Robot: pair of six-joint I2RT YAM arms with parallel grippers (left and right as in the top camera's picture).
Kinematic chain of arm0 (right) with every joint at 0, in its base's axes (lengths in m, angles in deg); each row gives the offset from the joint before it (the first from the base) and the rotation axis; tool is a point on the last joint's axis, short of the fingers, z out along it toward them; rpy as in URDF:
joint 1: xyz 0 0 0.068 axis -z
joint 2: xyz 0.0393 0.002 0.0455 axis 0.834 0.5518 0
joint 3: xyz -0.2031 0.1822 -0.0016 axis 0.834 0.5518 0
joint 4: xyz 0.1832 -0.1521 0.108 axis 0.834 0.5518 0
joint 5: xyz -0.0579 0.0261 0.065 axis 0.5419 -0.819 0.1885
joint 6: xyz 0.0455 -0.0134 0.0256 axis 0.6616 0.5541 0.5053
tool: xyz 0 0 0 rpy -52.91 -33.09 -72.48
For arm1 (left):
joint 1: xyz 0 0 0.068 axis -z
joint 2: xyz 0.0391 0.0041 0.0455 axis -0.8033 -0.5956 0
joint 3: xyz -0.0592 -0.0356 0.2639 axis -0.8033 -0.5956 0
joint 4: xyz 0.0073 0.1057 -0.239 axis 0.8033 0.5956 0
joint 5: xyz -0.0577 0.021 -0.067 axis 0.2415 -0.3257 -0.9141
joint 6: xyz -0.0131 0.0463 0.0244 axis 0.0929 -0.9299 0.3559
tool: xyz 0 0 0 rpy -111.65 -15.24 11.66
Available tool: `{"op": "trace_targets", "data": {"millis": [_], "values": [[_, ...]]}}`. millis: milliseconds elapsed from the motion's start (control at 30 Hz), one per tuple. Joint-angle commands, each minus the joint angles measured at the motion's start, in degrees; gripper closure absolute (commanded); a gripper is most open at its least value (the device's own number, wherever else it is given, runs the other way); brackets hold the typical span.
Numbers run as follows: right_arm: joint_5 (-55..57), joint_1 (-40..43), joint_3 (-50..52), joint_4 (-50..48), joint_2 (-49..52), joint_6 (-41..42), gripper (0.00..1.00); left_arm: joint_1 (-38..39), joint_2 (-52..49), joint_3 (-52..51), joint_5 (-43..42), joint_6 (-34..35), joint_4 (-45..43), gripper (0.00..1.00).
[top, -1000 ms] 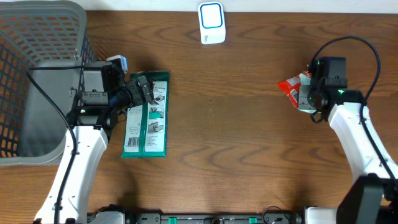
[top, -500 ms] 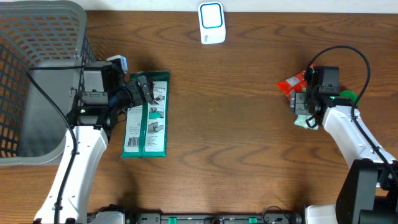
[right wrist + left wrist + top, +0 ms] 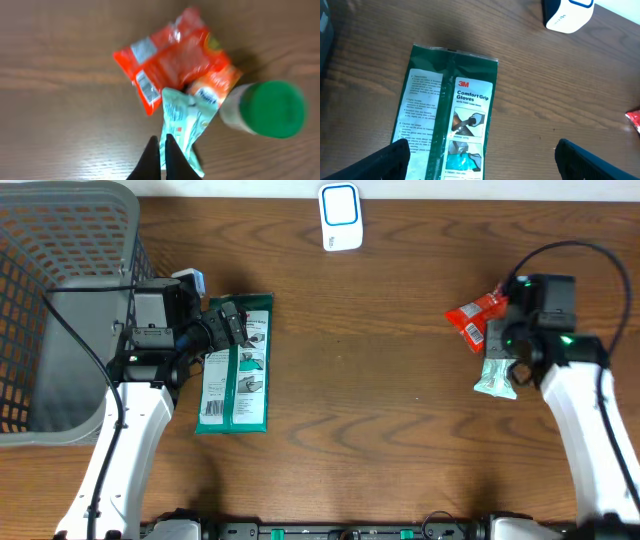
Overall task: Scan the item barcode
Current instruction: 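Carry the mint sachet right and set it beside the red packet, then reach the right gripper to the green glove packet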
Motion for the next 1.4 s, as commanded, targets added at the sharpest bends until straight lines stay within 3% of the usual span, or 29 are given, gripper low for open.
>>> {"op": "trace_targets", "data": {"millis": [0, 33, 67, 100, 133, 200, 233, 467, 533, 567, 633, 667, 733, 900, 1167, 1367], "values": [[-0.8, 0.8, -0.9, 0.7, -3.2, 1.3, 0.99, -0.2, 0.3, 0.4, 0.4, -0.7, 0.1, 0.07], [-0.8, 0.9, -0.9, 0.9, -3.5, 1.2, 0.92, -0.2, 0.3, 0.4, 0.4, -0.7, 0.1, 0.07], [-0.7, 0.9, -0.9, 1.1, -3.7, 1.2, 0.77, -0.2, 0.3, 0.4, 0.4, -0.7, 0.1, 0.07], [-0.7, 1.0, -0.9, 1.3, -3.7, 1.0, 0.55, -0.2, 0.3, 0.4, 0.4, -0.7, 0.1, 0.07], [-0.7, 1.0, -0.9, 1.4, -3.6, 1.0, 0.52, -0.2, 0.3, 0.4, 0.4, -0.7, 0.1, 0.07], [-0.7, 1.1, -0.9, 1.3, -3.6, 1.0, 0.93, -0.2, 0.3, 0.4, 0.4, -0.7, 0.1, 0.07], [-0.7, 1.1, -0.9, 1.2, -3.6, 1.0, 0.99, -0.2, 0.3, 0.4, 0.4, -0.7, 0.1, 0.07], [-0.9, 2.3, -0.9, 1.1, -3.6, 1.1, 0.99, -0.2, 0.3, 0.4, 0.4, -0.7, 0.1, 0.07], [-2.7, 2.2, -0.9, 0.9, -3.7, 1.0, 0.67, -0.2, 0.3, 0.4, 0.4, -0.7, 0.1, 0.07], [-4.3, 2.1, -0.9, 0.6, -3.7, 1.0, 0.57, -0.2, 0.3, 0.4, 0.4, -0.7, 0.1, 0.07], [-9.5, 2.1, -0.9, -0.2, -3.7, 1.0, 0.46, -0.2, 0.3, 0.4, 0.4, -0.7, 0.1, 0.07], [-12.3, 2.1, -0.9, -0.5, -3.7, 1.0, 0.36, -0.2, 0.3, 0.4, 0.4, -0.7, 0.1, 0.07], [-18.9, 2.0, -0.9, -1.1, -3.7, 1.1, 0.30, -0.2, 0.3, 0.4, 0.4, -0.7, 0.1, 0.07], [-31.3, -0.9, -0.9, -2.3, -3.6, 1.1, 0.01, -0.2, 0.3, 0.4, 0.4, -0.7, 0.1, 0.07], [-37.3, -12.1, -0.9, -4.3, -3.2, 8.8, 0.01, -0.2, 0.3, 0.4, 0.4, -0.7, 0.1, 0.07], [-32.5, -22.2, -0.9, -7.3, -0.1, 16.5, 0.24, -0.2, 0.3, 0.4, 0.3, -0.7, 0.1, 0.07]]}}
